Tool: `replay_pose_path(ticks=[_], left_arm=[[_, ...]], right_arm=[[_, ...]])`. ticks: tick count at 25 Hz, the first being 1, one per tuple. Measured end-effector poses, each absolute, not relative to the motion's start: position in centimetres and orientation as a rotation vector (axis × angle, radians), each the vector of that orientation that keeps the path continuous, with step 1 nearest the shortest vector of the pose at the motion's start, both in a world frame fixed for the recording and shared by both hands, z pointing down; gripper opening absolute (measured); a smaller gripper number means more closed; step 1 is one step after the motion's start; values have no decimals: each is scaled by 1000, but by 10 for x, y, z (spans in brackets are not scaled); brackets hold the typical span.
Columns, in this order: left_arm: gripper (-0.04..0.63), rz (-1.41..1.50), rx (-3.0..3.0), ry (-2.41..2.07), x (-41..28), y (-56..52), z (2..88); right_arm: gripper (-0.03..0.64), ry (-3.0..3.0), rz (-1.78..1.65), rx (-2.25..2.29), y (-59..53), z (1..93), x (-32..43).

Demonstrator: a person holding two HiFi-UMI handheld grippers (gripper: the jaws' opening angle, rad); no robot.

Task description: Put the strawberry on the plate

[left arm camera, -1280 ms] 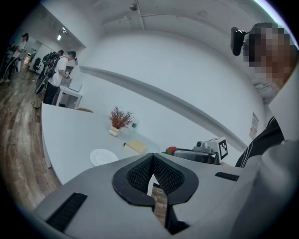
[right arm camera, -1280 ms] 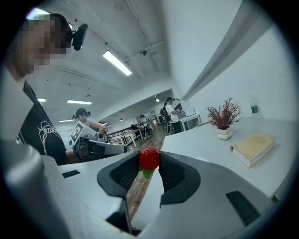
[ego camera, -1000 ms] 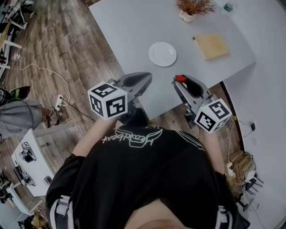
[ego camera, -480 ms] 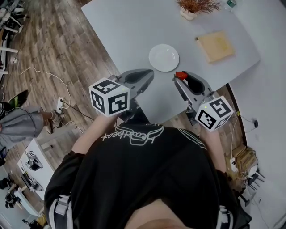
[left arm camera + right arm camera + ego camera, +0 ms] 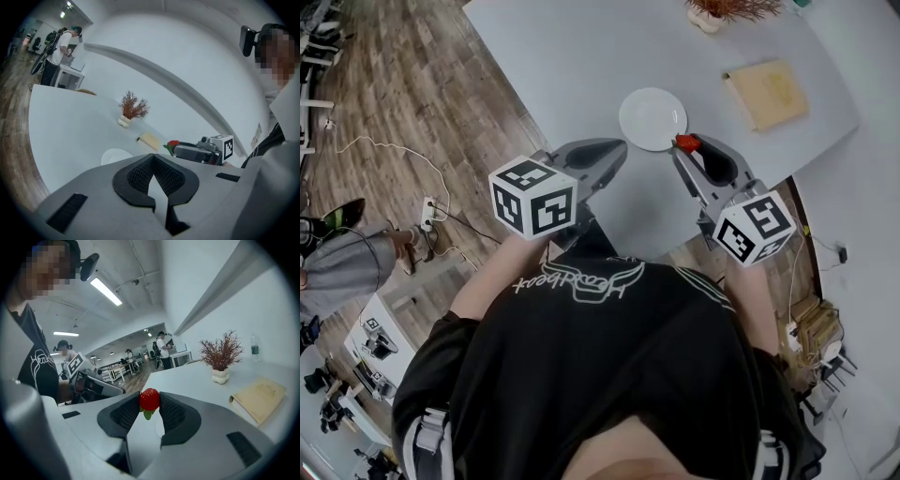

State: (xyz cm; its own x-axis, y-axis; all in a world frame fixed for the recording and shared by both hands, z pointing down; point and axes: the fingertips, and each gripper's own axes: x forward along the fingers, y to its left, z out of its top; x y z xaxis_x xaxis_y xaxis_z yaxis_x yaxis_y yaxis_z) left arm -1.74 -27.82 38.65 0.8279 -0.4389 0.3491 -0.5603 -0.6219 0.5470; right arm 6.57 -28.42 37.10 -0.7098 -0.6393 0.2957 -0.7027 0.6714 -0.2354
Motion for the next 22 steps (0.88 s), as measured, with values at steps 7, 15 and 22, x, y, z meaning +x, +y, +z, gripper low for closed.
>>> replay_pose_path(ticks=[7, 15, 22], left_arm=[[6, 260, 2313, -706, -23, -295, 404], [6, 284, 2281, -676, -25, -315, 424], [6, 309, 2254, -638, -25, -330, 441]], right_arm=[[121, -2633, 397, 1079, -312, 385, 53], [121, -2534, 352, 1086, -346, 417, 46], [121, -2400, 334, 1078, -369, 468, 45]])
